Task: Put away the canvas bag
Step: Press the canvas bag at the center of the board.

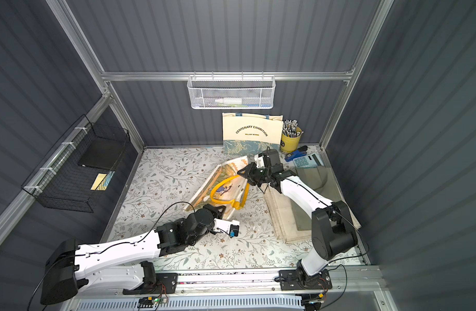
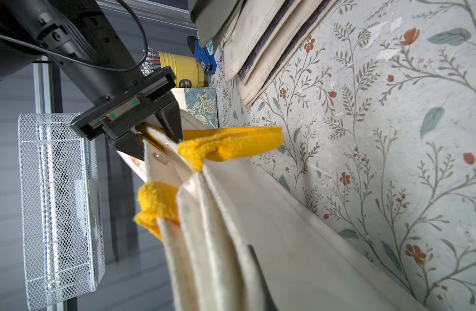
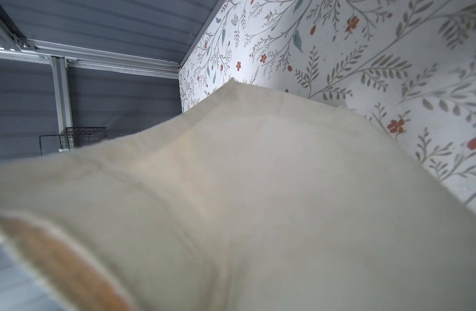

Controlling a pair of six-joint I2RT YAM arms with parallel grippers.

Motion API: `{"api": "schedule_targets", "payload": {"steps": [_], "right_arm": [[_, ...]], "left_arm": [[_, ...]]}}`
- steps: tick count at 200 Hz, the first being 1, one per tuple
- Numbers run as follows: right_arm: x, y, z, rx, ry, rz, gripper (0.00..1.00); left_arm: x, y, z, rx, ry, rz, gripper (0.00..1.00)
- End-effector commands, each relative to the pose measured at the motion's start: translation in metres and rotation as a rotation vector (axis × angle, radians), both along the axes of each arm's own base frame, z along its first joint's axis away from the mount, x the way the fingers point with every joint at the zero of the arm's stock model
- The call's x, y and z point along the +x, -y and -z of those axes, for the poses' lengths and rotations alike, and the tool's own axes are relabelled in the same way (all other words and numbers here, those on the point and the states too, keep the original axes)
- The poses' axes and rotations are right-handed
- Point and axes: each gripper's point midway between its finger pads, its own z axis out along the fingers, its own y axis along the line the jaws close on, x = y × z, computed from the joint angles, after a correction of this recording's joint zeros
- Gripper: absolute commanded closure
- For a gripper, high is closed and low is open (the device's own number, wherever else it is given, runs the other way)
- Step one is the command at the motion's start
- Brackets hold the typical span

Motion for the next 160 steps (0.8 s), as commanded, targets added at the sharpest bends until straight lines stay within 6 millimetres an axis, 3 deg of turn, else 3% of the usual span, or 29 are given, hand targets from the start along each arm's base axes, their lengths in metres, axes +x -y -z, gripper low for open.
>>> {"api": "schedule_targets", "payload": {"steps": [1, 24, 45, 50, 60, 75, 89, 94, 127, 145, 160], "right_arm": [[0.037, 0.02, -0.005, -0.044, 0.098, 0.073, 0.77], [0.04, 0.022, -0.009, -0.058, 0.139, 0.052, 0.99], [0.039, 0.02, -0.021, -0.061, 0.226, -0.006, 1.0], [0.038, 0.018, -0.023, -0.062, 0.249, -0.027, 1.0], [0.035, 0.013, -0.027, -0.056, 0.28, -0.077, 1.0], [0.031, 0.009, -0.028, -0.058, 0.313, -0.142, 1.0], [0.028, 0.006, -0.027, -0.066, 0.335, -0.188, 1.0], [0.028, 0.007, -0.026, -0.074, 0.34, -0.199, 1.0], [0.029, 0.008, -0.025, -0.104, 0.406, -0.27, 1.0], [0.026, 0.006, -0.031, -0.112, 0.45, -0.319, 1.0], [0.021, 0.004, -0.038, -0.114, 0.495, -0.359, 1.0]], "left_arm": [[-0.039, 0.013, 0.014, 0.072, -0.032, 0.189, 1.0], [-0.043, 0.014, 0.016, 0.063, -0.053, 0.19, 1.0], [-0.046, 0.016, 0.01, -0.022, -0.128, 0.149, 0.97], [-0.048, 0.016, 0.009, -0.031, -0.154, 0.148, 0.89], [-0.049, 0.017, 0.005, -0.056, -0.192, 0.125, 0.57], [-0.046, 0.018, 0.001, -0.094, -0.225, 0.085, 0.24], [-0.045, 0.017, -0.002, -0.13, -0.259, 0.053, 0.12], [-0.044, 0.017, -0.005, -0.147, -0.27, 0.042, 0.02], [-0.024, 0.004, -0.036, -0.349, -0.41, -0.059, 0.01], [0.009, -0.015, -0.053, -0.471, -0.52, -0.193, 0.01], [0.038, -0.029, -0.055, -0.507, -0.6, -0.293, 0.01]]}}
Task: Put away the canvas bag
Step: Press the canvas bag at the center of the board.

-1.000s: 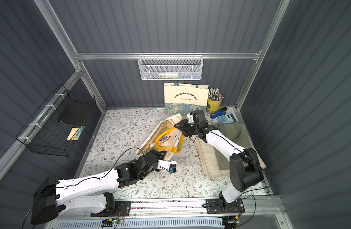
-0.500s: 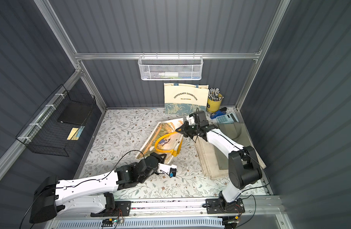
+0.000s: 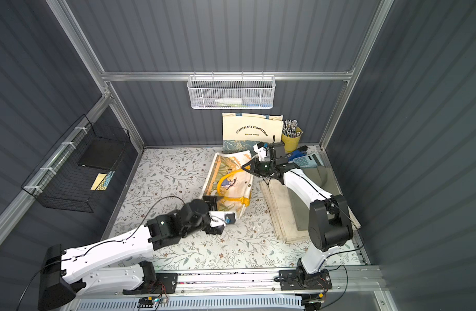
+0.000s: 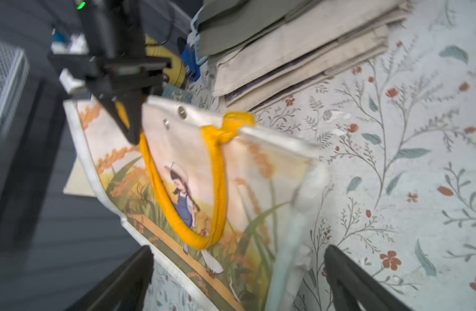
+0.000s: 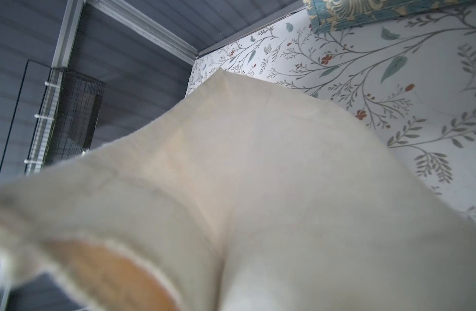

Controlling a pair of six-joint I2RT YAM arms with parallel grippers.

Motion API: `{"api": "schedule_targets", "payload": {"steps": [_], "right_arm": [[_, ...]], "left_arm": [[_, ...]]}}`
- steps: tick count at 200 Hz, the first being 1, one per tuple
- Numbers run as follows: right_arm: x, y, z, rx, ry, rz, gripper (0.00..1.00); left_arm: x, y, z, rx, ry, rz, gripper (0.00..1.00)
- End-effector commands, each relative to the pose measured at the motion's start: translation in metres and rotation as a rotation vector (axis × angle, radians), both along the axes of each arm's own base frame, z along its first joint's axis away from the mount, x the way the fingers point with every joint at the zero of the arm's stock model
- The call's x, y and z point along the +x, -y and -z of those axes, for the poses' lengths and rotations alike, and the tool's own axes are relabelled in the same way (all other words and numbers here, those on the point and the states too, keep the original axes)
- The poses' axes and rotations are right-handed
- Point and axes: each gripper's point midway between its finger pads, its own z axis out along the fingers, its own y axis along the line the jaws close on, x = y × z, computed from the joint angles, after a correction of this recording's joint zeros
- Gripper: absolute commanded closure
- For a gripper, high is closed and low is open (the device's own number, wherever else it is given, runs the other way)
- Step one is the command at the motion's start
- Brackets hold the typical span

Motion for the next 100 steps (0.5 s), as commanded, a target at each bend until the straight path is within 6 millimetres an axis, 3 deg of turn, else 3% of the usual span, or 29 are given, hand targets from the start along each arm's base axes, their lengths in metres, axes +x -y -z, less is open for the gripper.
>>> {"api": "schedule_targets", "payload": {"steps": [1, 37, 44, 47, 55, 85, 100], "right_arm": [[-0.005, -0.006, -0.023, -0.005, 0.138, -0.118, 1.0], [-0.022, -0.007, -0.041, -0.003, 0.246, -0.2, 1.0], [-0.026, -0.006, -0.043, -0.011, 0.268, -0.218, 1.0], [-0.028, -0.006, -0.044, -0.014, 0.278, -0.226, 1.0], [-0.033, -0.005, -0.049, -0.022, 0.313, -0.247, 1.0], [-0.05, -0.003, -0.069, -0.045, 0.464, -0.325, 1.0], [-0.061, -0.004, -0.083, -0.049, 0.541, -0.382, 1.0]], "left_arm": [[0.025, -0.015, -0.02, -0.152, -0.206, -0.127, 0.01], [0.09, -0.035, -0.02, -0.283, -0.424, -0.264, 0.03], [0.097, -0.039, -0.011, -0.282, -0.464, -0.274, 0.05], [0.104, -0.038, -0.022, -0.303, -0.447, -0.273, 0.06], [0.114, -0.041, -0.023, -0.323, -0.457, -0.276, 0.08], [0.135, -0.047, -0.03, -0.413, -0.535, -0.222, 0.2], [0.133, -0.047, -0.03, -0.392, -0.565, -0.166, 0.18]]}}
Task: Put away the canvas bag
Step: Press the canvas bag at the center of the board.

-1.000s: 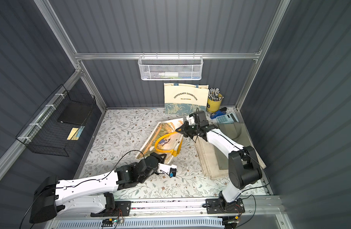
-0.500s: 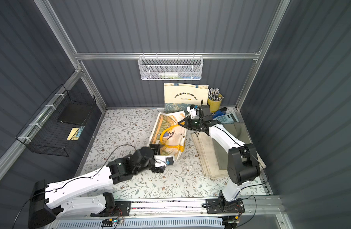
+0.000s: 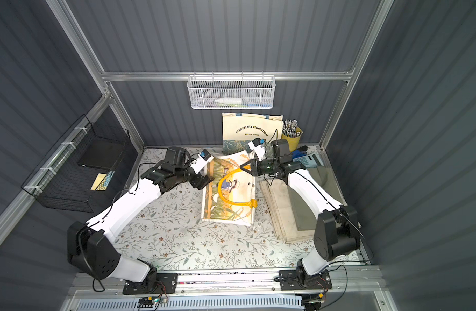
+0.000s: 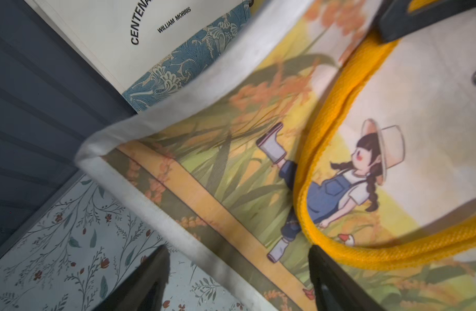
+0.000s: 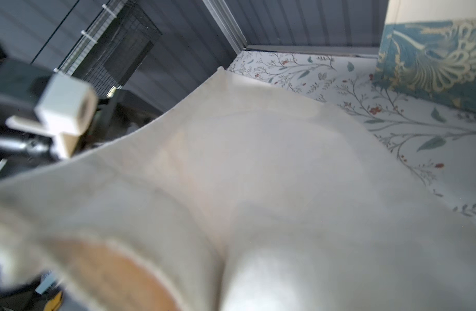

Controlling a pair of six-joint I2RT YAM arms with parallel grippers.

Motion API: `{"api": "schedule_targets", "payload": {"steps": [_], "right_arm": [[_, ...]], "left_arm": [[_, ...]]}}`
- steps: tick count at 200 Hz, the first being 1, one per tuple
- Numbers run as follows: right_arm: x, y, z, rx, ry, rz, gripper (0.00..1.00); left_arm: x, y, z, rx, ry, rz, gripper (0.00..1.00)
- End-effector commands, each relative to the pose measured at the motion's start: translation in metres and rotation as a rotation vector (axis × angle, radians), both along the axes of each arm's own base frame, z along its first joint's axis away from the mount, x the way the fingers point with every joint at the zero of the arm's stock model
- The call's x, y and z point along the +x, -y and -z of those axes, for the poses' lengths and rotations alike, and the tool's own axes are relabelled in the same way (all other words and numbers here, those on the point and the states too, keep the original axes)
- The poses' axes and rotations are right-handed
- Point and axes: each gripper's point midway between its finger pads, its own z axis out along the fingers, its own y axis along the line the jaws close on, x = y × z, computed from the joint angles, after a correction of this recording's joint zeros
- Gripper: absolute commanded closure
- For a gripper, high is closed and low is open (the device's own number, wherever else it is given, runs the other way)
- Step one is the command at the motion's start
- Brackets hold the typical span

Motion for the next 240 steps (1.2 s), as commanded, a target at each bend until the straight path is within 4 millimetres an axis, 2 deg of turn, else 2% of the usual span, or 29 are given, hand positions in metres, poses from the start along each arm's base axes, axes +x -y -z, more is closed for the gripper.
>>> {"api": "schedule_targets", "payload": {"steps": [1, 19, 51, 85, 92, 113, 127, 155, 177, 204, 222, 231, 240], "right_arm": [[-0.021, -0.002, -0.029, -0.006, 0.199, -0.134, 1.0], [-0.025, -0.001, -0.039, -0.025, 0.232, -0.159, 1.0], [-0.023, 0.0, -0.041, -0.088, 0.225, -0.175, 1.0], [-0.03, 0.001, -0.059, -0.145, 0.381, -0.197, 1.0], [-0.033, 0.001, -0.064, -0.154, 0.424, -0.212, 1.0], [-0.039, 0.003, -0.075, -0.194, 0.538, -0.226, 1.0], [-0.044, 0.006, -0.085, -0.21, 0.621, -0.241, 1.0], [-0.052, 0.011, -0.1, -0.236, 0.781, -0.253, 1.0], [-0.056, 0.008, -0.106, -0.229, 0.819, -0.282, 1.0], [-0.064, 0.0, -0.103, -0.233, 0.815, -0.362, 1.0], [-0.068, -0.003, -0.104, -0.229, 0.823, -0.381, 1.0], [-0.072, -0.005, -0.103, -0.231, 0.828, -0.396, 1.0], [-0.075, -0.008, -0.103, -0.239, 0.834, -0.409, 1.0]], "left_arm": [[-0.013, 0.013, -0.024, -0.1, -0.047, 0.135, 0.18], [-0.008, 0.007, -0.036, -0.118, -0.024, 0.123, 0.18], [-0.008, 0.005, -0.067, -0.174, 0.075, 0.131, 0.2], [-0.016, 0.012, -0.081, -0.161, 0.056, 0.219, 0.24], [-0.018, 0.013, -0.084, -0.166, 0.056, 0.233, 0.27], [-0.03, 0.019, -0.091, -0.203, 0.034, 0.289, 0.47], [-0.037, 0.021, -0.091, -0.219, 0.01, 0.311, 0.52], [-0.055, 0.018, -0.079, -0.213, -0.05, 0.341, 0.47], [-0.069, 0.013, -0.07, -0.192, -0.076, 0.346, 0.43], [-0.064, 0.006, -0.062, -0.139, -0.028, 0.309, 0.34], [-0.064, 0.013, -0.06, -0.114, 0.008, 0.318, 0.29], [-0.066, 0.02, -0.053, -0.058, 0.045, 0.33, 0.29], [-0.071, 0.028, -0.046, 0.0, 0.091, 0.353, 0.24]]}}
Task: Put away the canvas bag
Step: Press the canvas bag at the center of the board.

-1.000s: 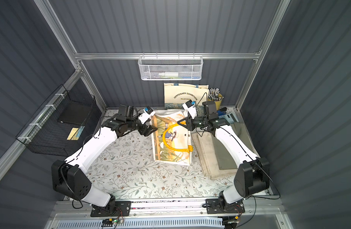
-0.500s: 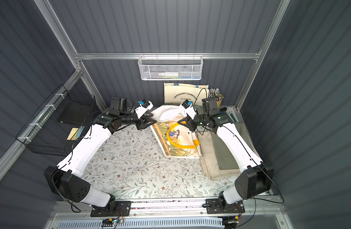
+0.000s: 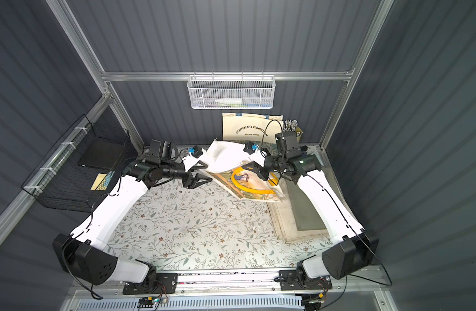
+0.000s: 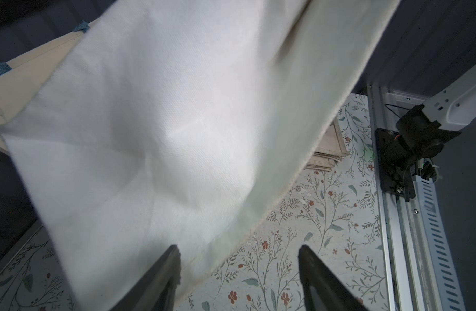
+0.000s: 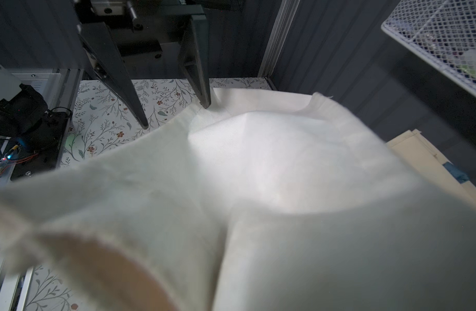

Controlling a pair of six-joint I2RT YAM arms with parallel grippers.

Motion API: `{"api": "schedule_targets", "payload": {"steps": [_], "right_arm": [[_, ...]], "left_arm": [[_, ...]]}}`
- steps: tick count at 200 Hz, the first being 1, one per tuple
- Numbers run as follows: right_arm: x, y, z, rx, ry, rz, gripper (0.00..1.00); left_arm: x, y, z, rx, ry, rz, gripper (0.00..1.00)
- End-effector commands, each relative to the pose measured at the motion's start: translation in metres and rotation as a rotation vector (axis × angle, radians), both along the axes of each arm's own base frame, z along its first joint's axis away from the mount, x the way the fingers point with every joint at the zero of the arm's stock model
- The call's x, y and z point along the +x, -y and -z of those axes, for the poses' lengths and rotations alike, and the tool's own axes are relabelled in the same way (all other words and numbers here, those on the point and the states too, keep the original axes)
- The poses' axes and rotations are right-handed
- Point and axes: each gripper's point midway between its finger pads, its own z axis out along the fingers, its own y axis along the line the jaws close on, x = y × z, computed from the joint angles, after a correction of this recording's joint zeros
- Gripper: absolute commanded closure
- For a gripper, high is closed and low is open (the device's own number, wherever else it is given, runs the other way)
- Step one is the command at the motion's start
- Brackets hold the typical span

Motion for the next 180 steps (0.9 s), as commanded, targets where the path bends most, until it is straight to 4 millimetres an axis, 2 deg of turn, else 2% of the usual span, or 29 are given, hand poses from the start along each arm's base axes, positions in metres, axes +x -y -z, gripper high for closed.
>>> {"api": "schedule_targets", "payload": {"steps": [1, 17, 30, 48, 69, 80, 105, 128, 141, 154, 159, 180], "right_arm": [[-0.022, -0.014, -0.036, 0.054, 0.115, -0.118, 1.0], [-0.032, -0.02, -0.032, 0.013, 0.131, -0.155, 1.0], [-0.037, -0.024, -0.027, -0.034, 0.147, -0.173, 1.0], [-0.038, -0.025, -0.027, -0.054, 0.167, -0.164, 1.0], [-0.036, -0.023, -0.024, -0.056, 0.182, -0.146, 1.0], [-0.038, -0.023, -0.024, -0.051, 0.186, -0.149, 1.0], [-0.041, -0.022, -0.021, -0.046, 0.2, -0.152, 1.0], [-0.042, -0.02, -0.019, -0.055, 0.212, -0.15, 1.0], [-0.043, -0.019, -0.017, -0.059, 0.215, -0.154, 1.0], [-0.043, -0.019, -0.013, -0.063, 0.212, -0.151, 1.0], [-0.043, -0.019, -0.012, -0.064, 0.21, -0.151, 1.0], [-0.043, -0.02, -0.008, -0.055, 0.199, -0.152, 1.0]], "left_arm": [[-0.007, 0.009, 0.021, 0.131, 0.104, 0.011, 0.24], [-0.008, 0.018, 0.024, 0.126, 0.156, 0.016, 0.19], [-0.007, 0.021, 0.015, 0.079, 0.161, 0.003, 0.14], [0.0, 0.018, -0.001, 0.041, 0.111, -0.047, 0.13], [0.008, 0.01, -0.029, -0.041, 0.013, -0.065, 0.2], [0.005, 0.009, -0.032, -0.055, -0.028, -0.047, 0.24], [-0.009, 0.015, -0.037, -0.124, -0.155, 0.02, 0.27], [-0.009, 0.012, -0.039, -0.125, -0.255, 0.016, 0.33], [0.003, 0.004, -0.04, -0.122, -0.247, -0.062, 0.44], [0.014, -0.003, -0.04, -0.108, -0.215, -0.131, 0.63], [0.016, -0.004, -0.04, -0.106, -0.21, -0.143, 0.68], [0.014, -0.002, -0.041, -0.127, -0.212, -0.132, 0.72]]}}
